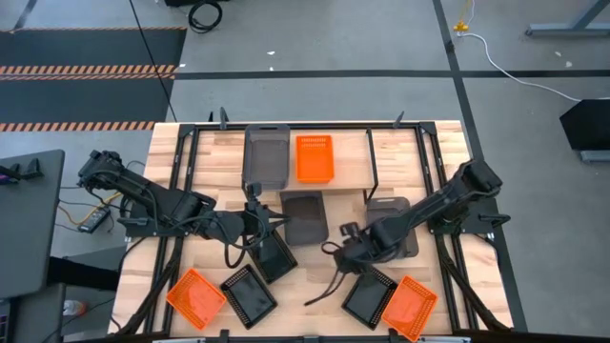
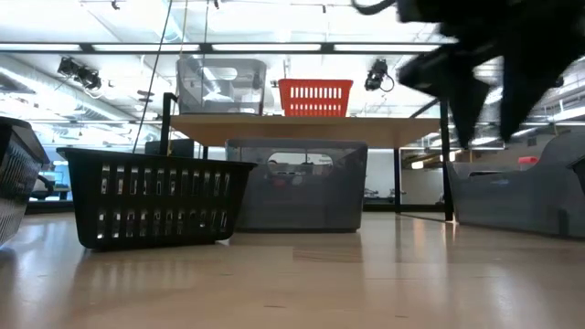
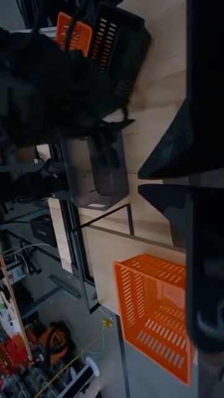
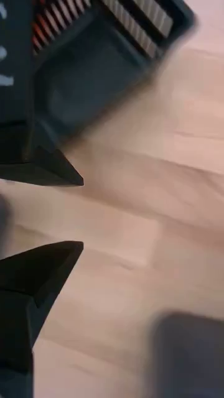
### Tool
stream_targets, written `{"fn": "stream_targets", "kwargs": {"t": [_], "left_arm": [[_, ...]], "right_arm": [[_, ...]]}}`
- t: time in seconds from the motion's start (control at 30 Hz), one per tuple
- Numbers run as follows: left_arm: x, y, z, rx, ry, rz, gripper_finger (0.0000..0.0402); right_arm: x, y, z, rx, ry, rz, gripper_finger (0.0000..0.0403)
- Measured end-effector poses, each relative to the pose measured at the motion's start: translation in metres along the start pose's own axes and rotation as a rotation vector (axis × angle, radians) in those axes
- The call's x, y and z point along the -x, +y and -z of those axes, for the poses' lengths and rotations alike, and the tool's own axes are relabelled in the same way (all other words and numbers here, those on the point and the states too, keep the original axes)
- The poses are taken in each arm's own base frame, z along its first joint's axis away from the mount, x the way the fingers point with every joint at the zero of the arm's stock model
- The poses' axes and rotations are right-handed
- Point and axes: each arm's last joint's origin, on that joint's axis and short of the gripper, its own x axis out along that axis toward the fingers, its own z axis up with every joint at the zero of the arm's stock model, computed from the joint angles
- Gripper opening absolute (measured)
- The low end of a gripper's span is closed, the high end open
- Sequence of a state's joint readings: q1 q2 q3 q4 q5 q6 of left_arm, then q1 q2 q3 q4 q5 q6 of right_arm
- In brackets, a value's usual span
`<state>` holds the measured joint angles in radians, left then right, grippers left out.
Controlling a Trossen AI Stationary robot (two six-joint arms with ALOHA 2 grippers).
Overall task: Stack baskets on shelf by color
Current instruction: Put the bottom right black bin on the shelf
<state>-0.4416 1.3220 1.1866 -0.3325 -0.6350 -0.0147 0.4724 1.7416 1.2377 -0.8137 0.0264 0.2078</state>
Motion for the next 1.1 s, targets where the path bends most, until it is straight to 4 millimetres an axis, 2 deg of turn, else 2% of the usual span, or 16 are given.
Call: {"fn": "stream_targets", "kwargs": {"t": [0.27,0.47,0.67,0.93,1.1], "left_arm": [[0.000,0.000,0.000,0.000,0.000,0.000,0.0028],[-0.002,0.002,-0.005,0.033,-0.040,-0.003,0.0028],[-0.002,0.004,-0.008,0.056,-0.066,-0.006,0.0034],[-0.002,0.005,-0.014,0.098,-0.121,-0.010,0.0026],[-0.002,0.005,-0.014,0.098,-0.123,-0.008,0.0030]], "right_arm": [[0.005,0.035,0.017,-0.008,0.061,-0.008,0.0160],[0.005,0.048,0.019,-0.020,0.015,0.045,0.0160],[0.004,0.050,0.013,-0.029,-0.067,0.048,0.0160],[-0.022,0.041,0.027,0.006,-0.063,0.054,0.0160],[-0.030,0.034,0.029,0.048,-0.070,0.051,0.0152]]}}
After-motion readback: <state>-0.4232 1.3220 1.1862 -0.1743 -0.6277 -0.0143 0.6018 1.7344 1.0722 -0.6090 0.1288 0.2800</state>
